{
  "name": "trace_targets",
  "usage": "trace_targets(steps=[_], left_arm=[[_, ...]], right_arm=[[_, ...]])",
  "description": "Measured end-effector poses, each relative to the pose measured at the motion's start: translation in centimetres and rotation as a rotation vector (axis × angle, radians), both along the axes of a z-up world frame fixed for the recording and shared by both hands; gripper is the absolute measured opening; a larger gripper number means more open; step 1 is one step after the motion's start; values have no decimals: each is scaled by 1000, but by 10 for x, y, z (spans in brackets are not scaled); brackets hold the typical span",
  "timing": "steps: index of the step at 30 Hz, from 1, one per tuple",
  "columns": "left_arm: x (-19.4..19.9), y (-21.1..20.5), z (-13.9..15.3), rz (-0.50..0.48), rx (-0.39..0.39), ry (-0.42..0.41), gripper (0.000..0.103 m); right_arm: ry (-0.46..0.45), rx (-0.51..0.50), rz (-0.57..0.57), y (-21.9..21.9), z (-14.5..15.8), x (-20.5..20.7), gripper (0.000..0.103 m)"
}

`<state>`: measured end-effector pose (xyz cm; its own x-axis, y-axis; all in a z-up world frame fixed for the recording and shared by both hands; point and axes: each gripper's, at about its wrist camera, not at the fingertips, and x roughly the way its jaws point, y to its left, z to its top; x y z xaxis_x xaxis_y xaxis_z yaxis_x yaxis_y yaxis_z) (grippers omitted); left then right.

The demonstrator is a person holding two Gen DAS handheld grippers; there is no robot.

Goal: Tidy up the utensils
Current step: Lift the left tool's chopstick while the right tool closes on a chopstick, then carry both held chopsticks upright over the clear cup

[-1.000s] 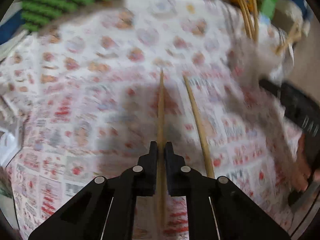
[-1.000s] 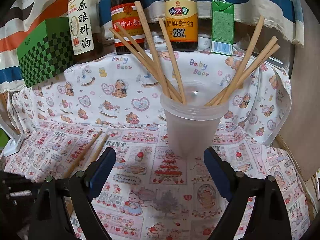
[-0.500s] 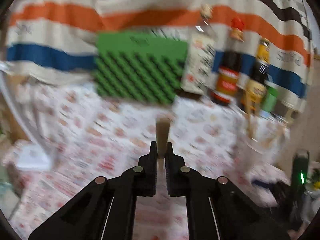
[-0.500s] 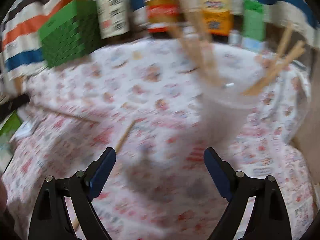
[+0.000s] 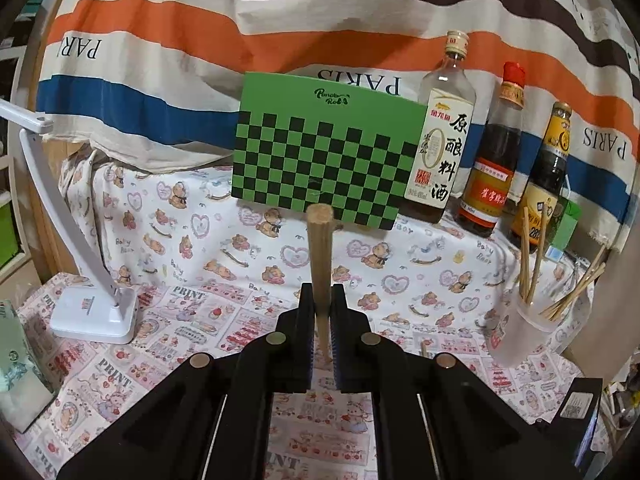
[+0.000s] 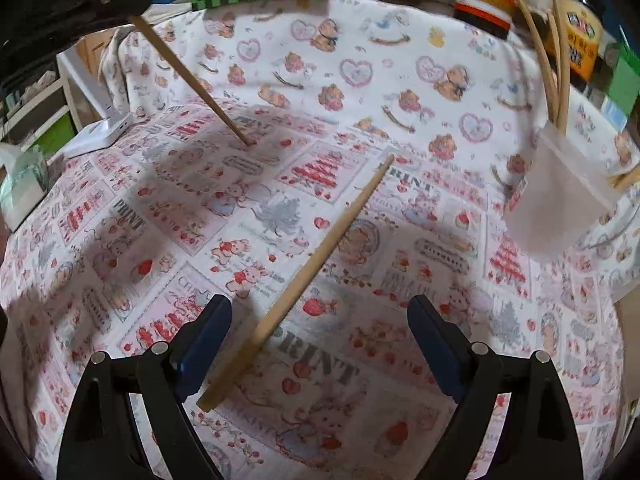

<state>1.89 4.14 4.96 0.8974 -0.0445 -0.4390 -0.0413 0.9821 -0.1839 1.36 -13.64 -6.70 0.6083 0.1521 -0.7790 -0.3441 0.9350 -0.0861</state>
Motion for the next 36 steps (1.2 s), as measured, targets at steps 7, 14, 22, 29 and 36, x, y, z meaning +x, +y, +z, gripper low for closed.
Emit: trace_targets(steps=[7, 14, 22, 29, 36], left_arm=[[0, -1, 0, 14, 6, 5, 7], [2, 0, -3, -3, -38, 33, 6], [2, 4, -4, -13, -63, 44, 6], [-1, 1, -2, -42, -72, 18, 6], [-15, -4, 9, -109, -84, -77, 6]], right_arm=[[35, 50, -68, -13, -3, 7, 76], [-1, 50, -131, -26, 2, 10, 12], [-77, 147, -134, -37, 22, 5, 8], [-256, 252, -169, -56, 57, -10, 8], [-400, 366, -214, -81, 86, -27, 8]])
